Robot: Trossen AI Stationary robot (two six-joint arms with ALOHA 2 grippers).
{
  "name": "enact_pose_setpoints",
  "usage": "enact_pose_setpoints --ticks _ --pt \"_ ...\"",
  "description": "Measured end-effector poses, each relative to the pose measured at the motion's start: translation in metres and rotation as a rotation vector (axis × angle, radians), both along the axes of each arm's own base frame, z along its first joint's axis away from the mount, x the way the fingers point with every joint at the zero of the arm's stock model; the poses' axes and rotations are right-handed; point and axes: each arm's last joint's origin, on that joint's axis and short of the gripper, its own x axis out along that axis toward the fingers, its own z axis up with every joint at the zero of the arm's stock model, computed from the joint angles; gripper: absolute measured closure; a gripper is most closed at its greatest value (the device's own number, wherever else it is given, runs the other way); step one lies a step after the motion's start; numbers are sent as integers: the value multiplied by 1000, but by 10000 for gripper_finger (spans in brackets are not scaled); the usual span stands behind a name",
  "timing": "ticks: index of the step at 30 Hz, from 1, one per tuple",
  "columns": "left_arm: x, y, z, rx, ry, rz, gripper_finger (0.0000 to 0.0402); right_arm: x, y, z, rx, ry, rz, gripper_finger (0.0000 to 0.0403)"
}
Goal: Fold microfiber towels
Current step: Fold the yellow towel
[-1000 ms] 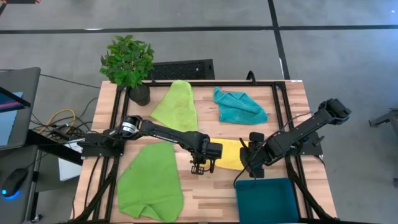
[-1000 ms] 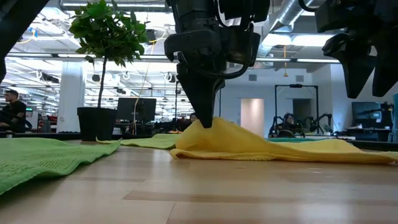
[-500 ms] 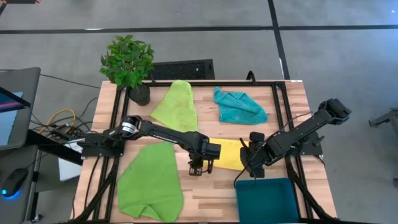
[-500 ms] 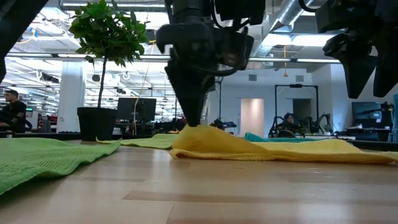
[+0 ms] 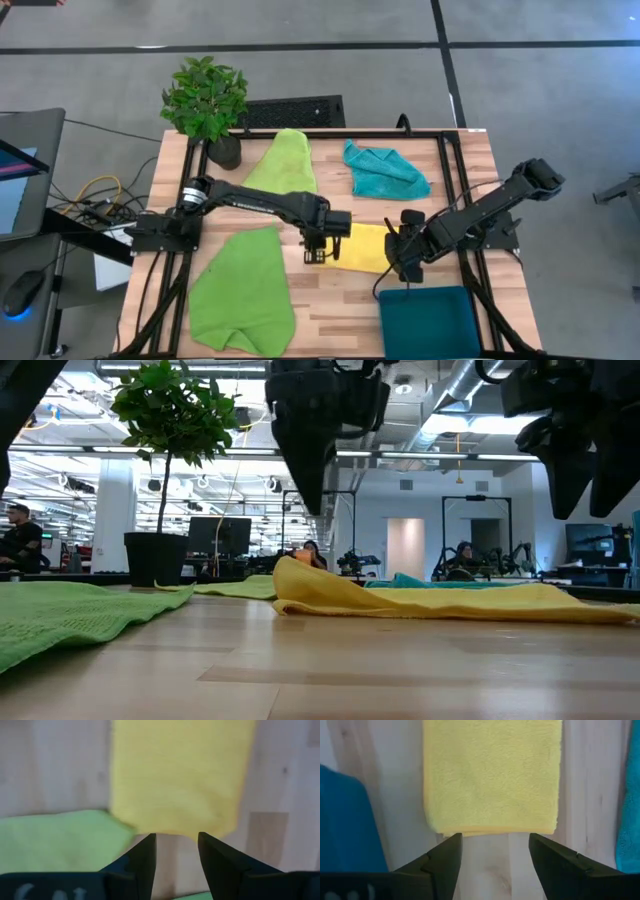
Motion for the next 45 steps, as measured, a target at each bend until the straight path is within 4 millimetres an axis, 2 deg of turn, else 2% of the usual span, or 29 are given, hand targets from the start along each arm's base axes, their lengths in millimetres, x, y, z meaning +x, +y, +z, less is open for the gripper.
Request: enact_pose_setpoints --ticks 3,10,14,19,25,34,45 --pt "4 17 -1 7 -21 18 262 2 -5 0 -15 -8 -22 148" --pt "22 60 -37 -179 -28 -69 262 3 -8 0 -27 -6 -31 148" --pt "25 88 -57 -267 -12 -69 262 2 -8 0 -30 0 -27 148" --pt "28 111 -58 -284 -88 -76 262 2 -8 0 -30 0 -26 148" --pt "25 118 -60 -438 -126 -126 262 2 -8 0 -30 1 -26 148" --pt "15 115 -88 -425 -67 -114 262 2 -8 0 -30 1 -25 148" --pt "18 119 -88 -330 -77 -94 262 2 -8 0 -28 0 -32 148"
